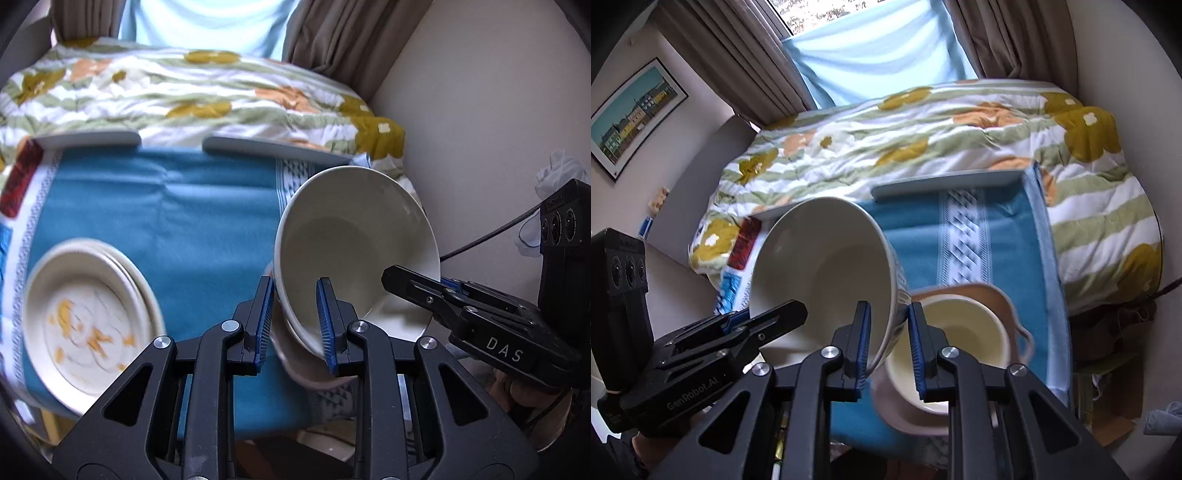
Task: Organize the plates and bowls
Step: 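Lift the small white bowl and carry it over the cream bowl, then lower the small white bowl into the cream bowl and open both grippers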
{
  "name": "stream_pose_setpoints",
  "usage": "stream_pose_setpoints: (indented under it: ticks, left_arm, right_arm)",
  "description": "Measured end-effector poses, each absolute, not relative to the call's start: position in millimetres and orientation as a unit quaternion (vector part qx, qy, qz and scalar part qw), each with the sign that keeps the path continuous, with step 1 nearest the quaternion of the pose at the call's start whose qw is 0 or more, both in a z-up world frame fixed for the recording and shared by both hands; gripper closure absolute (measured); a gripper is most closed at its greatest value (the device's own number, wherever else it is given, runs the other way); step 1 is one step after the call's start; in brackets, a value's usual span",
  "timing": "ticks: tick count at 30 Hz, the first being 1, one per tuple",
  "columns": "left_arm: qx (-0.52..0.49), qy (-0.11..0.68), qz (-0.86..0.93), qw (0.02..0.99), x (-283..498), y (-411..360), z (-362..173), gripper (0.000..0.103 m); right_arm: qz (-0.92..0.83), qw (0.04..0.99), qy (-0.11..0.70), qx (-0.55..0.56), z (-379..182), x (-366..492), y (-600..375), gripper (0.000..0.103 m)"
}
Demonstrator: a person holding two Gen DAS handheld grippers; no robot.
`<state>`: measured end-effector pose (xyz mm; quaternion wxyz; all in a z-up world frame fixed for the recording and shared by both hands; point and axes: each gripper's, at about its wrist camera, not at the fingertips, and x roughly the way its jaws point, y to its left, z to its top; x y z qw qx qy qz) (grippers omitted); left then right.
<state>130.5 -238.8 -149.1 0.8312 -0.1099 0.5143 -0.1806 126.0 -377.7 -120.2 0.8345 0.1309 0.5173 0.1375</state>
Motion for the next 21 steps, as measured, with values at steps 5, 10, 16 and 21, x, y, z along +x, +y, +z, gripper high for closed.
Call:
stream_pose_setpoints:
  ticks: [5,10,16,21]
  left_arm:
    - [-0.104,0.546,-0.178,0.812,123.5,-263.3,-180.2,0.082]
    - [-0.073,0.561,-0.179,0.805,126.4,-277.0,-195.4,0.082]
    - [-0.017,0.562,-0.176,0.808,140.8,-288.5,-200.3,0.082]
    - [0.022,0.567,-0.172,0.805,144.9,-298.4,-204.6,0.082]
  right_arm:
    - [0.125,0.819,0.544,0.131,-150.2,111.1,-405.1,0.084]
    - [0.118,0.808,0.557,0.153,-169.6,108.7,-421.2,0.084]
    - [0.101,0.808,0.563,0.140,-176.8,112.2,-418.6,0.084]
    - [0.088,0.807,0.566,0.141,-182.0,112.1,-418.9,0.084]
